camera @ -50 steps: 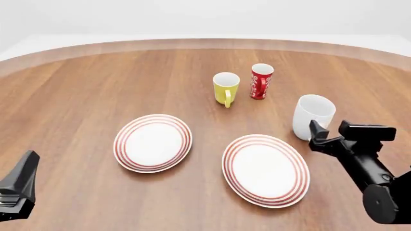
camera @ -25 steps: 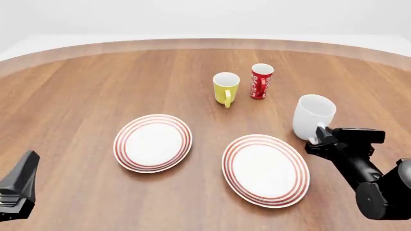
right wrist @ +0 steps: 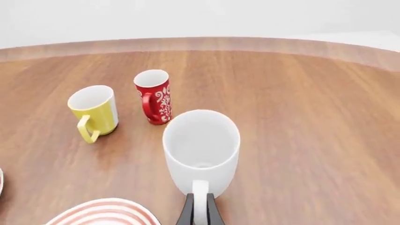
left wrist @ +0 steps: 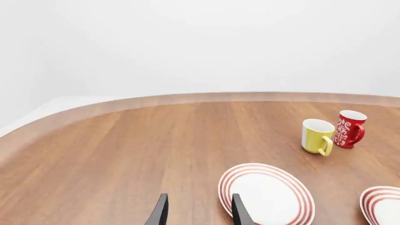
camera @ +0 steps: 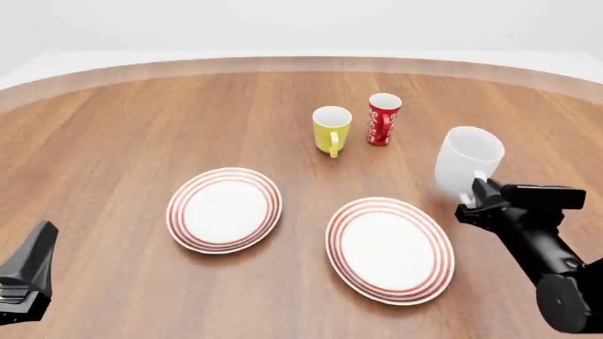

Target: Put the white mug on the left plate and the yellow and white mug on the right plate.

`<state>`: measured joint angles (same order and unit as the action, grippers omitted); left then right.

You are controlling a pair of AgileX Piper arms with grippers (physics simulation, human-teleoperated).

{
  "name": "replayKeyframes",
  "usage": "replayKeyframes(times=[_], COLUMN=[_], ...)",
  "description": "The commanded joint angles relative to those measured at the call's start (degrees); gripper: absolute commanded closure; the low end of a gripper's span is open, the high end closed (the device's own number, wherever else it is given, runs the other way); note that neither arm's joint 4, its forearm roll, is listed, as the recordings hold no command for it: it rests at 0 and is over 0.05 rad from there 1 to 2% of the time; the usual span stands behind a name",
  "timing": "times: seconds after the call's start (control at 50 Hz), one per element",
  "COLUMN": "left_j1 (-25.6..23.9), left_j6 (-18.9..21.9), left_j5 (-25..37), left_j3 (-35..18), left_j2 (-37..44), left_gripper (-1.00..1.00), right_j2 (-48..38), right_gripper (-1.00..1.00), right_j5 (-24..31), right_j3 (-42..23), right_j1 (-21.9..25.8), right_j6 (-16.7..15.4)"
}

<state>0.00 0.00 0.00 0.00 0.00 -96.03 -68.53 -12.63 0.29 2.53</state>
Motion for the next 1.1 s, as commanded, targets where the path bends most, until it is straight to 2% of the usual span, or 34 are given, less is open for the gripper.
replayKeyframes(times=[0.02, 0.22, 0.24, 0.28, 0.52, 0.68, 1.1], left_j1=[0.00, 0.00, 0.00, 0.00, 0.00, 0.00, 0.00], left_j6=[0.00, 0.00, 0.00, 0.00, 0.00, 0.00, 0.00], left_j5=[0.00, 0.00, 0.00, 0.00, 0.00, 0.00, 0.00], left_j3=[0.00, 0.00, 0.00, 0.00, 0.00, 0.00, 0.00], left_j2=[0.00, 0.00, 0.00, 0.00, 0.00, 0.00, 0.00], left_gripper=[-1.00, -1.00, -1.00, -1.00, -1.00, -1.00, -1.00], right_j2=[9.01, 18.87, 31.23, 32.31, 34.01, 34.36, 27.10], right_gripper=[1.00, 1.00, 1.00, 1.00, 1.00, 1.00, 1.00], right_j5=[3.54, 10.36, 20.44, 21.56, 23.79, 25.39, 25.12], right_j3=[1.47, 1.56, -0.15, -0.38, -1.63, -3.57, -10.35], right_j1=[1.48, 4.66, 9.94, 10.27, 12.40, 15.42, 24.64], right_j6=[0.12, -0.18, -1.38, -1.53, -2.76, -3.89, -7.09])
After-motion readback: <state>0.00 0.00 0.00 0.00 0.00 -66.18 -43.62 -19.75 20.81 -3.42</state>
